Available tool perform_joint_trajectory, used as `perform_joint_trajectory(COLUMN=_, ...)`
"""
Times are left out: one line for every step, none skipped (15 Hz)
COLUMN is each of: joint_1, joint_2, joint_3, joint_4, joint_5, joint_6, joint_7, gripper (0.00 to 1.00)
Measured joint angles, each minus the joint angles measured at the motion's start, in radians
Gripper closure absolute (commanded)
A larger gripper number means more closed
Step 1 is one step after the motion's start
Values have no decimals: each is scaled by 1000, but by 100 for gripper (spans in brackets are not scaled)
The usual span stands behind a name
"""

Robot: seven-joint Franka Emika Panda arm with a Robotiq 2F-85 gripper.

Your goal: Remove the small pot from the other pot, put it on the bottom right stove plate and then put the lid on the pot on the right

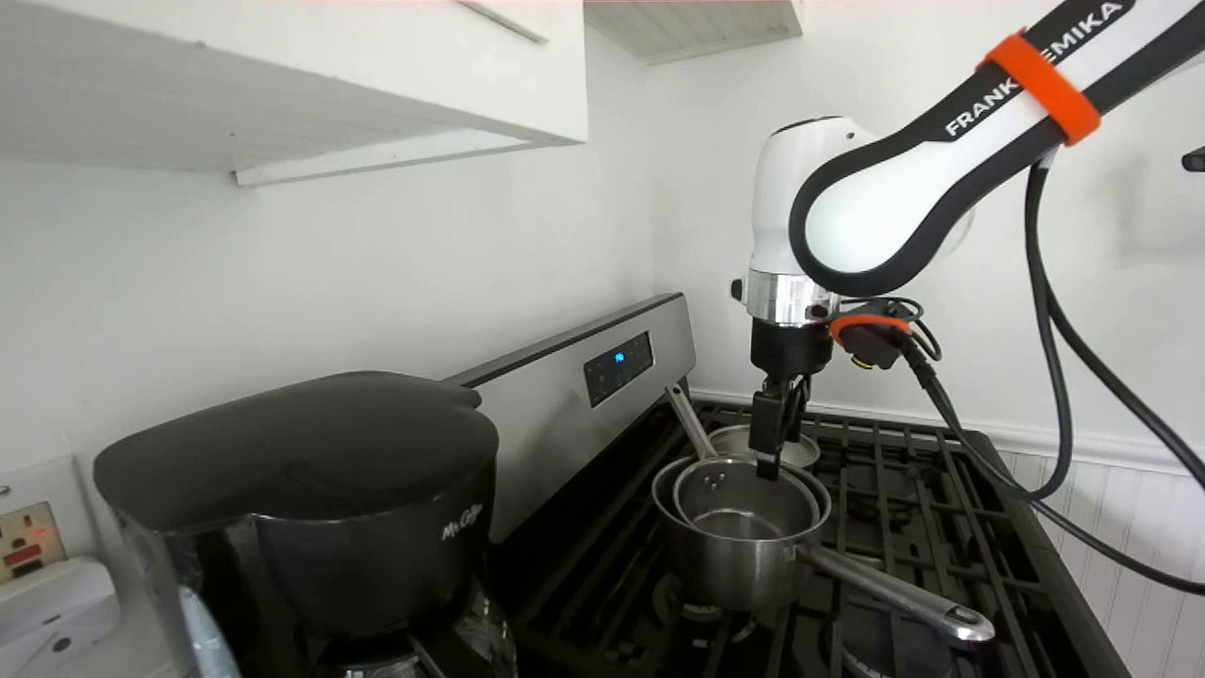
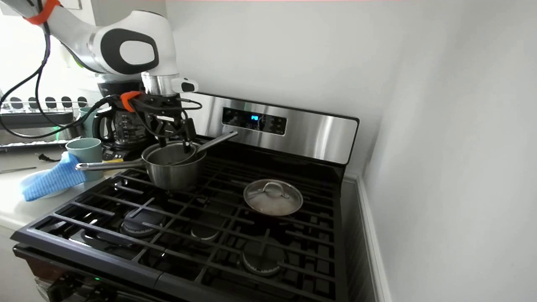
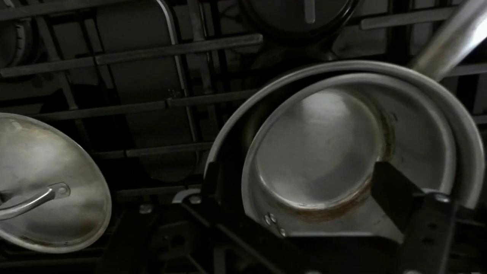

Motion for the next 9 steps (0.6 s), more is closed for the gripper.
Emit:
perform_joint_trajectory(joint_1=-2, joint_2=17, joint_3=0, joint_4=5, joint_5=21, joint_6=18, joint_7=-6, gripper=0)
perform_joint_trajectory(joint_1=-5, joint_2=31, joint_3=0, joint_4=7, joint_5=45, joint_6=40, joint_7=-16, gripper=0)
perform_joint_trajectory(joint_1=-9, joint_2=44, joint_3=1, joint_4=9, joint_5=69, joint_6=60, joint_7=-29, gripper=0)
perform_joint_trajectory(joint_1=-13, joint_2=54, joint_3=1, joint_4=11, joint_5=91, joint_6=74, joint_7=-41, gripper=0)
perform_joint_trajectory(joint_1=-18, joint_2=64, joint_3=3, joint_4=15, joint_5=112, joint_6=83, joint_7=-54, gripper=0)
perform_joint_trajectory(joint_1=-22, joint_2=72, joint_3=5, joint_4=19, joint_5=125, joint_6=88, joint_7=-63, gripper=0)
perform_joint_trajectory(joint_1=-25, joint_2=79, joint_3=5, joint_4=23, joint_5=134, joint_6=89, joint_7=-69, gripper=0)
perform_joint_trajectory(joint_1=-29, joint_2=86, joint_3=6, joint_4=28, joint_5=141, joint_6=89, joint_7=-74, gripper=0)
perform_joint_trajectory(joint_1=-32, joint_2=91, joint_3=7, joint_4=32, joint_5=148, joint_6=89, joint_7=-78, gripper=8)
